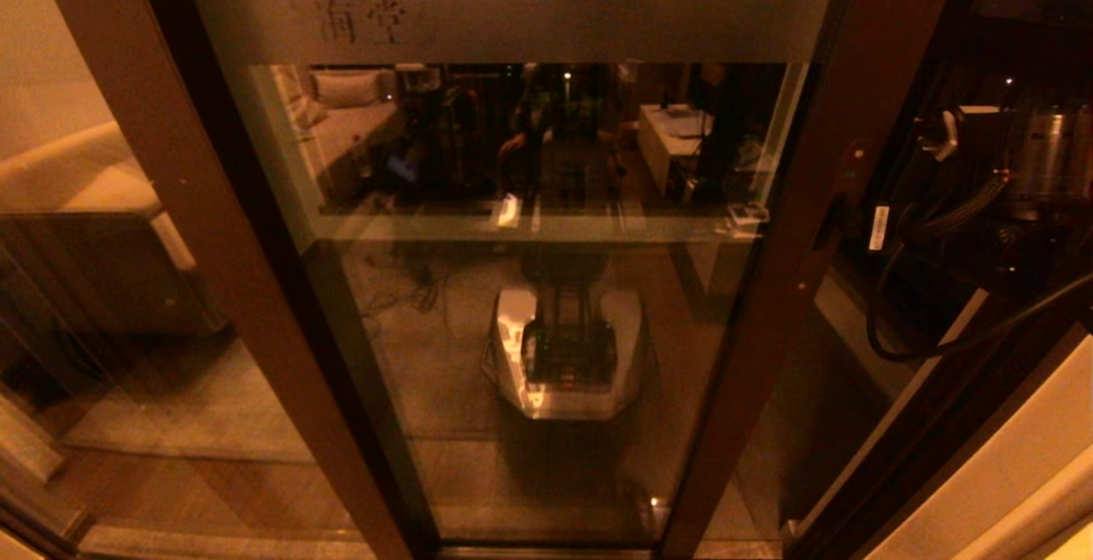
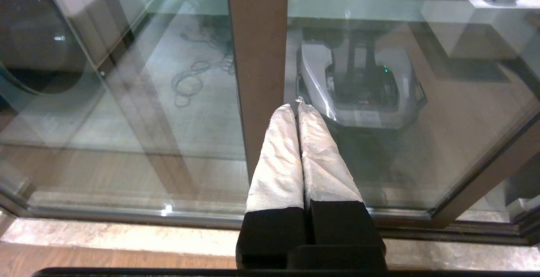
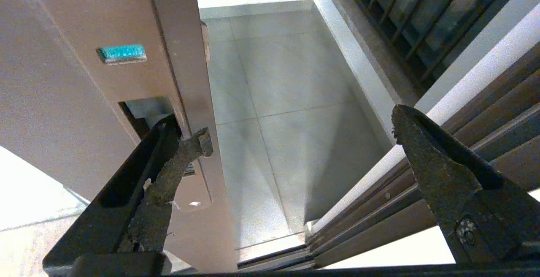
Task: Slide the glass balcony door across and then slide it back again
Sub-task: Close the slid door
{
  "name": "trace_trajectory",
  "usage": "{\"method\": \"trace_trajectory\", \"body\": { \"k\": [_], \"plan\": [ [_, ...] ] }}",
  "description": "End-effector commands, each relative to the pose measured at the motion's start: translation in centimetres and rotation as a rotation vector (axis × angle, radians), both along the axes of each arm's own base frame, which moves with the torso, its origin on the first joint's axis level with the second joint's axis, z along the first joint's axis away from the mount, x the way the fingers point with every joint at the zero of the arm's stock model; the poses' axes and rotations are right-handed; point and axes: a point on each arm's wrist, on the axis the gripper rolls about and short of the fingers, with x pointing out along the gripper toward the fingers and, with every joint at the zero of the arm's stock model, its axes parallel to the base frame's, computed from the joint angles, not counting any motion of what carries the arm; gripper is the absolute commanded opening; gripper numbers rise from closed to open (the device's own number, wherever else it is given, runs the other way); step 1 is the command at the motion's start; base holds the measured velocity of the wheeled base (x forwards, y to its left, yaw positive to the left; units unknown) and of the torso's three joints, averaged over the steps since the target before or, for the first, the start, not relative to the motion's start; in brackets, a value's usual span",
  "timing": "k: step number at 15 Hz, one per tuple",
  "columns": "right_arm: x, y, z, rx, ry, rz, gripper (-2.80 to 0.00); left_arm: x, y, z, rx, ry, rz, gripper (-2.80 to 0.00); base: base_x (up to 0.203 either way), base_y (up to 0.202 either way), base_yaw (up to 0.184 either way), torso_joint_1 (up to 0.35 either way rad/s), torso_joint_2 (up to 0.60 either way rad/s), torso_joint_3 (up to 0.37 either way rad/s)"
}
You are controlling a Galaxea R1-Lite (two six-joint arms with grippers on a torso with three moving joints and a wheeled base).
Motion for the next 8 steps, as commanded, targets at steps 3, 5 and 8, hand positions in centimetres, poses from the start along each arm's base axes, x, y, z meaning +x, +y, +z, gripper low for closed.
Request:
{"method": "trace_trajectory", "body": {
  "k": [3, 5, 8],
  "plan": [
    [0.06, -0.71, 0.09, -0.011, -0.001, -0.027, 0.0, 0.0, 0.0, 0.0, 0.0, 0.0, 0.001, -2.8, 0.0, 0.0, 0.0, 0.0, 0.0, 0.0],
    [0.06, -0.86, 0.09, -0.013, 0.0, -0.032, 0.0, 0.0, 0.0, 0.0, 0.0, 0.0, 0.001, -2.8, 0.0, 0.0, 0.0, 0.0, 0.0, 0.0],
    [0.06, -1.32, 0.09, -0.018, 0.002, -0.046, 0.0, 0.0, 0.0, 0.0, 0.0, 0.0, 0.001, -2.8, 0.0, 0.0, 0.0, 0.0, 0.0, 0.0]
  ]
}}
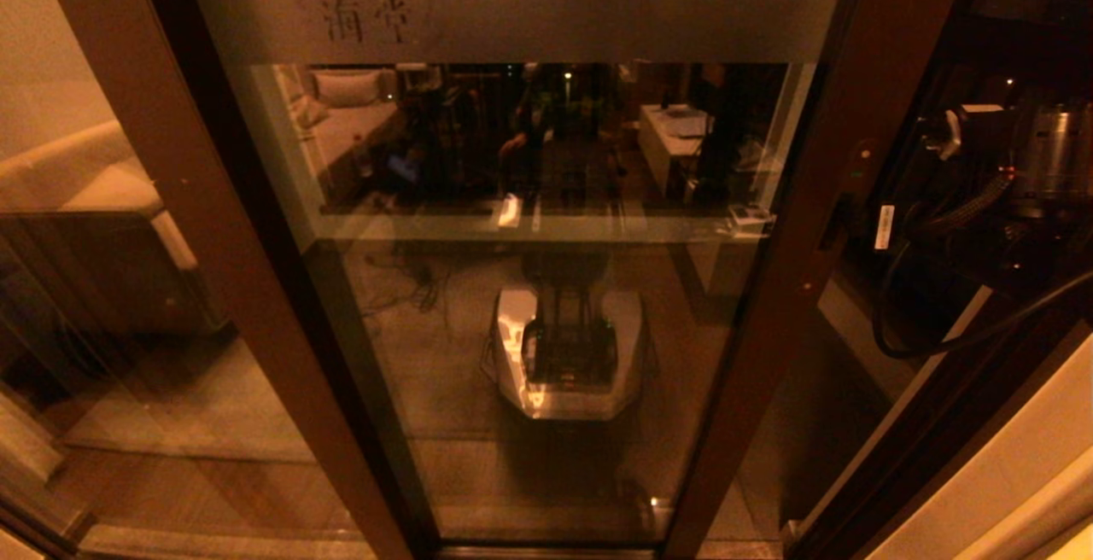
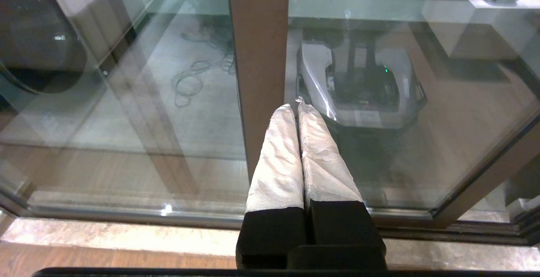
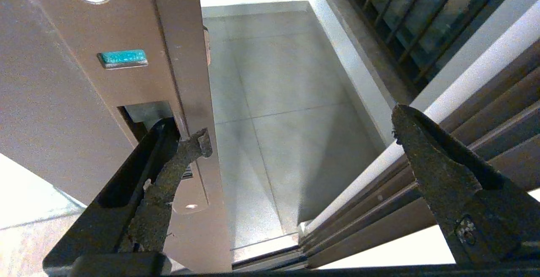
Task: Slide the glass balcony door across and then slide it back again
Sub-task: Close the slid door
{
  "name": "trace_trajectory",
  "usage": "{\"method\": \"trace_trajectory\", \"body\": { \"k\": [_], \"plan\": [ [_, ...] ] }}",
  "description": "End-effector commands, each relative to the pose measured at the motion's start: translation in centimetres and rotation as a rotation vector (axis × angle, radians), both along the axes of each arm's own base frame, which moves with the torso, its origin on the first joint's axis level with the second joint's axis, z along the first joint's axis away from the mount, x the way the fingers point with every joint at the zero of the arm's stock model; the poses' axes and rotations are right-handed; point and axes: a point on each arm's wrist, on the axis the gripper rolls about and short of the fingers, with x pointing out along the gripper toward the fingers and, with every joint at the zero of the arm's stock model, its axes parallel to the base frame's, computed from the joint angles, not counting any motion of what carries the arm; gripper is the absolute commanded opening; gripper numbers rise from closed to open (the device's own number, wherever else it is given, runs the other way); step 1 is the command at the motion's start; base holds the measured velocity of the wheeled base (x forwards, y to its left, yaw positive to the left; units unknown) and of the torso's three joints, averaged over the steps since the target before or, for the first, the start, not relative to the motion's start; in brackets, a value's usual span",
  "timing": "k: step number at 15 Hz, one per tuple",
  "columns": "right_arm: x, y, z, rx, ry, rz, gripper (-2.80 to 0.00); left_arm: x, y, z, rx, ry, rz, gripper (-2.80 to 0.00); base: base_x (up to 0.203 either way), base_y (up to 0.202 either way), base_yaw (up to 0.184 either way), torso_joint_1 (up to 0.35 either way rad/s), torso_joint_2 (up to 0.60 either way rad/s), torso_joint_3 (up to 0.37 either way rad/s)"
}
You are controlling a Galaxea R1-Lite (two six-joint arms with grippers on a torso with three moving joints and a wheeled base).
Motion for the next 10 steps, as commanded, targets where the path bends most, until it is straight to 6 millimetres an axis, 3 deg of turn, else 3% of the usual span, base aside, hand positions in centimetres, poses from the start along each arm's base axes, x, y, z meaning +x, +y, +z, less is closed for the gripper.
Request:
{"method": "trace_trajectory", "body": {
  "k": [1, 6, 10],
  "plan": [
    [0.0, -0.3, 0.0, -0.001, -0.002, -0.015, 0.0, 0.0, 0.0, 0.0, 0.0, 0.0, 0.001, -2.8, 0.0, 0.0, 0.0, 0.0, 0.0, 0.0],
    [-0.2, -0.3, 0.1, 0.001, -0.005, -0.012, 0.0, 0.0, 0.0, 0.0, 0.0, 0.0, 0.001, -2.8, 0.0, 0.0, 0.0, 0.0, 0.0, 0.0],
    [-2.0, -0.4, 1.3, 0.009, -0.044, 0.005, 0.0, 0.0, 0.0, 0.0, 0.0, 0.0, 0.001, -2.8, 0.0, 0.0, 0.0, 0.0, 0.0, 0.0]
  ]
}}
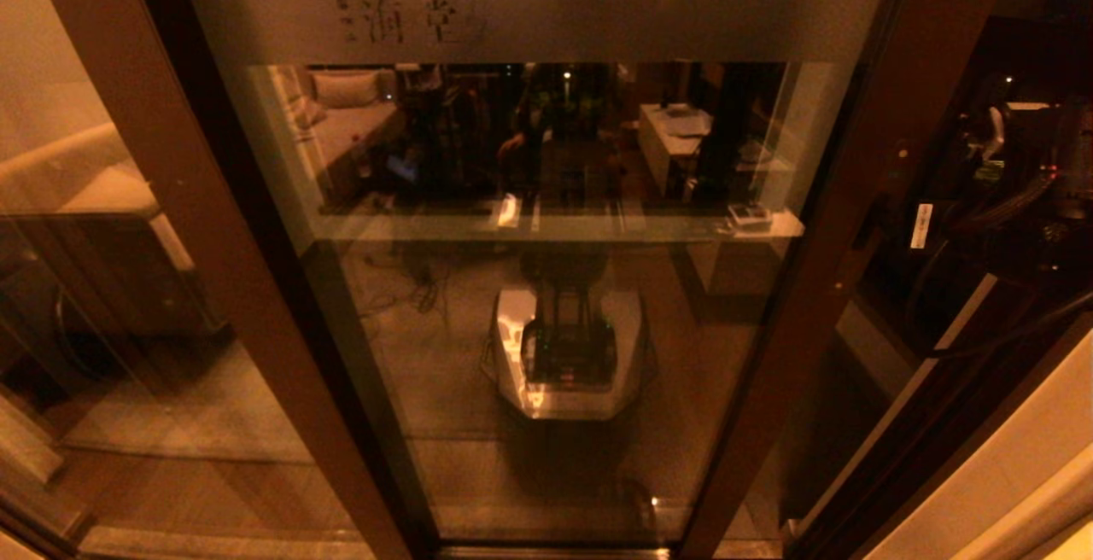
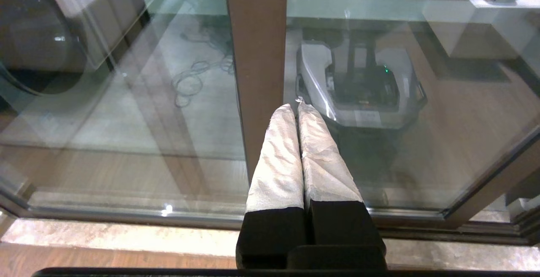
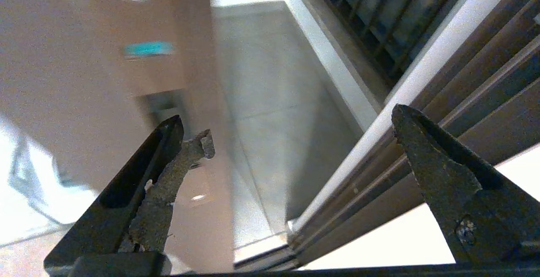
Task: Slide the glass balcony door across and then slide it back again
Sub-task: Close the slid door
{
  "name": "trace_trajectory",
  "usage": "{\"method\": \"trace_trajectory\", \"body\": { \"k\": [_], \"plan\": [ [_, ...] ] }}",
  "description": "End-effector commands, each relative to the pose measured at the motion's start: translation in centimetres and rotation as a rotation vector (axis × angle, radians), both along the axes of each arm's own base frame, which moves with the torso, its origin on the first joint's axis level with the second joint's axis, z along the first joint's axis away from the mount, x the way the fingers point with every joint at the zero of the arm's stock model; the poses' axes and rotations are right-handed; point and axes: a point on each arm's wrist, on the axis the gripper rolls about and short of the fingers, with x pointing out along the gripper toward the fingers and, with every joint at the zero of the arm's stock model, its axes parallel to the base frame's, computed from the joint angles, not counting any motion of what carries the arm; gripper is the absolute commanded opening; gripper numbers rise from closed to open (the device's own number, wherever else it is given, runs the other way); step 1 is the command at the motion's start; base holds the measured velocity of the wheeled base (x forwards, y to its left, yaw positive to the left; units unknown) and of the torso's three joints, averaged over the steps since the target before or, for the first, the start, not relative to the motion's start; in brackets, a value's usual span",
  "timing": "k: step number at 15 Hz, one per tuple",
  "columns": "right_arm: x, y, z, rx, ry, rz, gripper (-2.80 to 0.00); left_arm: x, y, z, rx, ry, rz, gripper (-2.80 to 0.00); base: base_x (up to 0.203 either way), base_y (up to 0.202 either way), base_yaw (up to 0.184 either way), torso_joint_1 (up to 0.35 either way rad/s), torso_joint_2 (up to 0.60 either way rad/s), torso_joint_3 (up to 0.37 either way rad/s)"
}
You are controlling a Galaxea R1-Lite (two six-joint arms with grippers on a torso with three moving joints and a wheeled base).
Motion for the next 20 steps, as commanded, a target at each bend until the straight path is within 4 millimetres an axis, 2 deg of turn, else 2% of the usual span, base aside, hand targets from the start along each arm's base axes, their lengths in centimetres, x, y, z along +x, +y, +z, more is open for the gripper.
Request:
{"method": "trace_trajectory", "body": {
  "k": [1, 6, 9, 12, 13, 17, 20],
  "plan": [
    [-1.2, -0.2, 1.1, 0.005, -0.039, 0.019, 0.0, 0.0, 0.0, 0.0, 0.0, 0.0, 0.001, -2.8, 0.0, 0.0, 0.0, 0.0, 0.0, 0.0],
    [-2.4, -0.1, 1.5, -0.001, -0.047, 0.03, 0.0, 0.0, 0.0, 0.0, 0.0, 0.0, 0.001, -2.8, 0.0, 0.0, 0.0, 0.0, 0.0, 0.0],
    [-3.3, -0.1, 1.4, -0.031, 0.058, -0.063, 0.0, 0.0, 0.0, 0.0, 0.0, 0.0, 0.001, -2.8, 0.0, 0.0, 0.0, 0.0, 0.0, 0.0],
    [-4.5, 0.7, 1.7, -0.043, 0.076, -0.142, 0.0, 0.0, 0.0, 0.0, 0.0, 0.0, 0.001, -2.8, 0.0, 0.0, 0.0, 0.0, 0.0, 0.0],
    [-4.4, 0.9, 1.5, -0.032, 0.071, -0.172, 0.0, 0.0, 0.0, 0.0, 0.0, 0.0, 0.001, -2.8, 0.0, 0.0, 0.0, 0.0, 0.0, 0.0],
    [-3.7, 3.6, 0.3, 0.024, 0.069, -0.107, 0.0, 0.0, 0.0, 0.0, 0.0, 0.0, 0.001, -2.8, 0.0, 0.0, 0.0, 0.0, 0.0, 0.0],
    [-3.1, 4.3, 0.1, 0.038, 0.055, -0.09, 0.0, 0.0, 0.0, 0.0, 0.0, 0.0, 0.001, -2.8, 0.0, 0.0, 0.0, 0.0, 0.0, 0.0]
  ]
}}
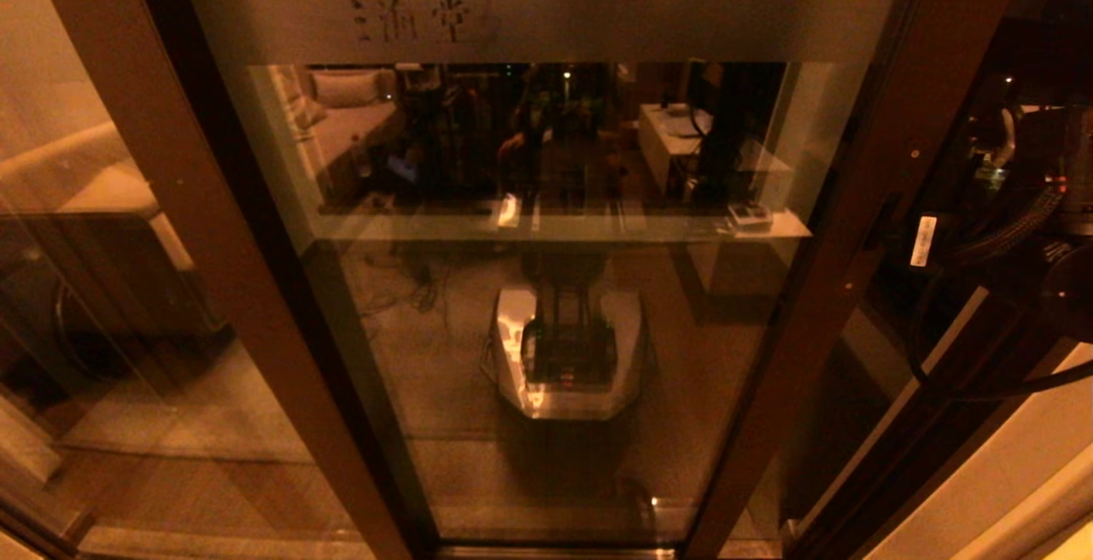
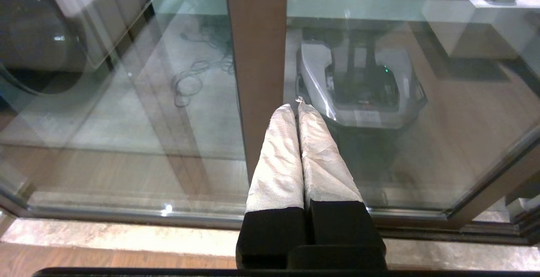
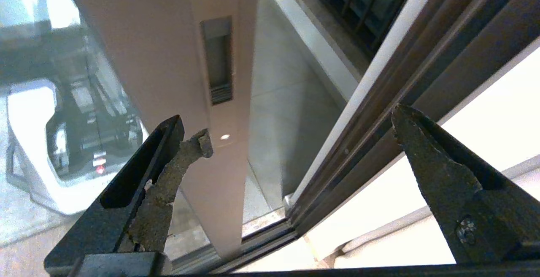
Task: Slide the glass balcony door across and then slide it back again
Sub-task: Close the slid door
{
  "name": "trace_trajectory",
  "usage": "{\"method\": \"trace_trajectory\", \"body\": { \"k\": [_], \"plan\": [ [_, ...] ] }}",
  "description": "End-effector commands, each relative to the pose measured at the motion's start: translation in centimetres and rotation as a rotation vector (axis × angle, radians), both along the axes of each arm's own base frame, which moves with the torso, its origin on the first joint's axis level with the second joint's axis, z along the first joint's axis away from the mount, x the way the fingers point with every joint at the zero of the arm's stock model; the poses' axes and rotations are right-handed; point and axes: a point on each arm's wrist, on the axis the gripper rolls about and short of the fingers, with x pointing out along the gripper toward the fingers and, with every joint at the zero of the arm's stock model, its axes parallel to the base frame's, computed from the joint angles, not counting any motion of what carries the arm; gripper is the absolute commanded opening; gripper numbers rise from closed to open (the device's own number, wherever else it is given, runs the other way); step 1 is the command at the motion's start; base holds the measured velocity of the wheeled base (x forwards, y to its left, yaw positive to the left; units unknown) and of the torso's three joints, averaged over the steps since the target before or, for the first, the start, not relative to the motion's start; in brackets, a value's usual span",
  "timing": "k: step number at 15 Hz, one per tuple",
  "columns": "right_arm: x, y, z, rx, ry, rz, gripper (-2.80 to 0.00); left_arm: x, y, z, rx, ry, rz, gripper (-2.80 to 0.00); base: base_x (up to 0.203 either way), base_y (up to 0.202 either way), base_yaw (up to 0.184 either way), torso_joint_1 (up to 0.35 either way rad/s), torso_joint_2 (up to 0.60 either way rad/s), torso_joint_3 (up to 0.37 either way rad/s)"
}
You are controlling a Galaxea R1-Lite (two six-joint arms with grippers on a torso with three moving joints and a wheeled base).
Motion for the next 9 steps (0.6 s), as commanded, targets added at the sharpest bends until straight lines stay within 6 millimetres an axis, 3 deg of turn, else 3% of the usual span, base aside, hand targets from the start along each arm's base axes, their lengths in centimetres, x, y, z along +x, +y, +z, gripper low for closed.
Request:
{"method": "trace_trajectory", "body": {
  "k": [1, 9],
  "plan": [
    [0.9, 0.3, -0.8, -0.006, 0.028, 0.001, 0.0, 0.0, 0.0, 0.0, 0.0, 0.0, 0.001, -2.8, 0.0, 0.0, 0.0, 0.0, 0.0, 0.0],
    [3.6, -1.7, -1.6, -0.012, 0.052, -0.091, 0.0, 0.0, 0.0, 0.0, 0.0, 0.0, 0.001, -2.8, 0.0, 0.0, 0.0, 0.0, 0.0, 0.0]
  ]
}}
